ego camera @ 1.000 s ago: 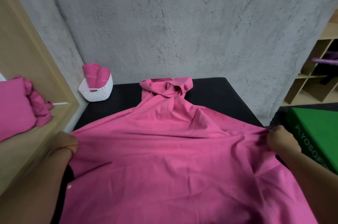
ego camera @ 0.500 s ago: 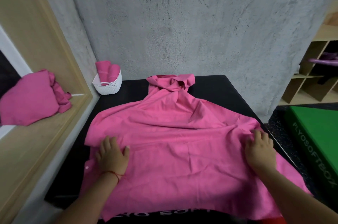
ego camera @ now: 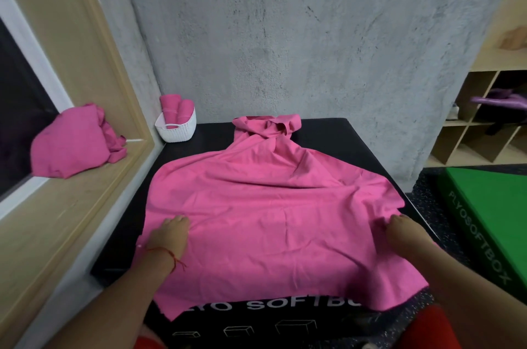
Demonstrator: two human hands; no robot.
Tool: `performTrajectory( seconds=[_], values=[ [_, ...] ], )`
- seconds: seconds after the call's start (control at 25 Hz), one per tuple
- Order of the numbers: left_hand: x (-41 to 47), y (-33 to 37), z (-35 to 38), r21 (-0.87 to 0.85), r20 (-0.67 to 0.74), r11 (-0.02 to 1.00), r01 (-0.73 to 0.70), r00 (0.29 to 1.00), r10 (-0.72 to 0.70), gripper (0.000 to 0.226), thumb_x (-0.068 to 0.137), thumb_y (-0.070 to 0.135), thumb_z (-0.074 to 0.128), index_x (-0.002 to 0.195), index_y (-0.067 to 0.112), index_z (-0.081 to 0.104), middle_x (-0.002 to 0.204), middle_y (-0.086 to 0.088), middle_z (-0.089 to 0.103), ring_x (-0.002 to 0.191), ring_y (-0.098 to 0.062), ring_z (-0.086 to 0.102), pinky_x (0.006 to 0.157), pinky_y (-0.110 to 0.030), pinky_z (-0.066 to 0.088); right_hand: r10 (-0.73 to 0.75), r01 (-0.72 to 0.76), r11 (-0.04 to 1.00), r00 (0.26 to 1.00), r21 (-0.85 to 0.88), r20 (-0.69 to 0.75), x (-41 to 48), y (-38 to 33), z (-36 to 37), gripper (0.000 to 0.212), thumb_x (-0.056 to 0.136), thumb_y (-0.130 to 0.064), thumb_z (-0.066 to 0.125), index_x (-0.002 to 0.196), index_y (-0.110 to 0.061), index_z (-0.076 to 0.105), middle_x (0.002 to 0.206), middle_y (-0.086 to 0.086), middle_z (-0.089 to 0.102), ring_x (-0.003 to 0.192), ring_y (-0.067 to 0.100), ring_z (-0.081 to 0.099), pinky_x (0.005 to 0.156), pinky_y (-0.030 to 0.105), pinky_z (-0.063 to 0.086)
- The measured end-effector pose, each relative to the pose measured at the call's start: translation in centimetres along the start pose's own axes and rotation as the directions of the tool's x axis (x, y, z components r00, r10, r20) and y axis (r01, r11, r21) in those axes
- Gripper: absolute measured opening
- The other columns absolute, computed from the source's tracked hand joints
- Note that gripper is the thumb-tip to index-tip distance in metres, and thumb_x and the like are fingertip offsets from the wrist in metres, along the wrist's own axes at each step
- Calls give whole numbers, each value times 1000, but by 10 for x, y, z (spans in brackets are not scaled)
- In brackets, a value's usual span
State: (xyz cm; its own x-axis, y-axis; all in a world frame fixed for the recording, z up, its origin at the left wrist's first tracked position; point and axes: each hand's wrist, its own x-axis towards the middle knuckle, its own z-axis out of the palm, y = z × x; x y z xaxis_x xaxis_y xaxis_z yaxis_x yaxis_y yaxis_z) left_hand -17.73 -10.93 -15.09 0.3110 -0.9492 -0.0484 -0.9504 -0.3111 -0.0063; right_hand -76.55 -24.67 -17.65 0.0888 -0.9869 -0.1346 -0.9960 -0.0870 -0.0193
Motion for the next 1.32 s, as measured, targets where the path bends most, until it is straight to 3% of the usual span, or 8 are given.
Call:
performTrajectory(
  seconds=[0.08, 0.16, 0.36, 0.6, 0.76, 0.92, 1.0, 1.32],
  values=[
    [-3, -6, 1, 25, 59, 999, -20, 998, 19, 33, 97, 5, 35, 119, 20, 55, 130, -3, 56, 118, -27, 55, 94, -46, 50, 100, -75, 992, 958, -104, 267, -3, 5, 3, 37, 86, -42, 54, 91, -11, 75, 84, 13, 72, 78, 32, 72, 72, 44, 61],
    [-9, -10, 0, 48, 79, 998, -32, 997, 28, 33, 96, 6, 37, 122, 18, 53, 129, -6, 54, 117, -29, 56, 94, -46, 51, -63, 70, 992, 996, -109, 66, -14, -5, -12, 25, 54, -13, 91, 65, -7, 69, 57, 12, 63, 48, 32, 64, 45, 44, 57],
    [-15, -13, 2, 64, 97, 997, -50, 994, 44, 30, 95, 10, 39, 121, 14, 53, 126, -9, 54, 112, -31, 61, 93, -44, 52, 25, 6, 965, 993, -262, 112, -43, -28, -41, 33, 106, -20, 49, 134, -15, 65, 135, 7, 67, 123, 23, 66, 103, 33, 50],
    [-23, -26, -5, 27, 129, 998, -64, 990, 60, 31, 88, 17, 45, 116, 14, 59, 120, -11, 58, 104, -31, 64, 90, -43, 54, 45, 68, 957, 925, -282, 376, -77, -36, -74, 39, 109, -36, 46, 137, -17, 66, 131, 12, 69, 106, 23, 69, 87, 32, 54],
    [-23, -17, -32, 163, 256, 987, -7, 966, -35, 42, 82, 38, 55, 120, 23, 63, 127, -4, 64, 114, -26, 65, 97, -38, 53, 234, -173, 972, 650, -160, 723, -89, -37, -81, 8, 95, -17, 52, 90, -12, 56, 80, 6, 58, 58, 15, 50, 61, 28, 50],
    [-18, 8, -40, -35, 63, 999, -32, 997, 34, 27, 89, 44, 54, 108, 25, 61, 120, -5, 65, 104, -27, 63, 91, -37, 53, 189, -139, 980, 867, -141, 462, -56, -56, -77, 34, 99, -25, 55, 122, -2, 67, 86, 4, 67, 67, 19, 64, 64, 29, 58],
    [-20, 24, -24, -117, 112, 988, -104, 987, 117, 42, 91, 54, 54, 123, 27, 60, 130, -5, 60, 113, -29, 59, 99, -41, 52, 113, -91, 991, 964, -101, 242, -46, -68, -65, 70, 97, -30, 53, 158, -3, 30, 118, 4, 68, 99, 24, 70, 90, 39, 60],
    [-29, 40, 12, -32, 148, 990, -134, 979, 138, 59, 101, 61, 40, 157, 44, 33, 158, 0, 36, 138, -29, 39, 110, -46, 45, -52, 56, 985, 998, -165, 26, -23, -50, -17, 61, 98, -48, 18, 145, -29, 51, 143, -2, 58, 135, 24, 51, 110, 38, 42]
  ],
)
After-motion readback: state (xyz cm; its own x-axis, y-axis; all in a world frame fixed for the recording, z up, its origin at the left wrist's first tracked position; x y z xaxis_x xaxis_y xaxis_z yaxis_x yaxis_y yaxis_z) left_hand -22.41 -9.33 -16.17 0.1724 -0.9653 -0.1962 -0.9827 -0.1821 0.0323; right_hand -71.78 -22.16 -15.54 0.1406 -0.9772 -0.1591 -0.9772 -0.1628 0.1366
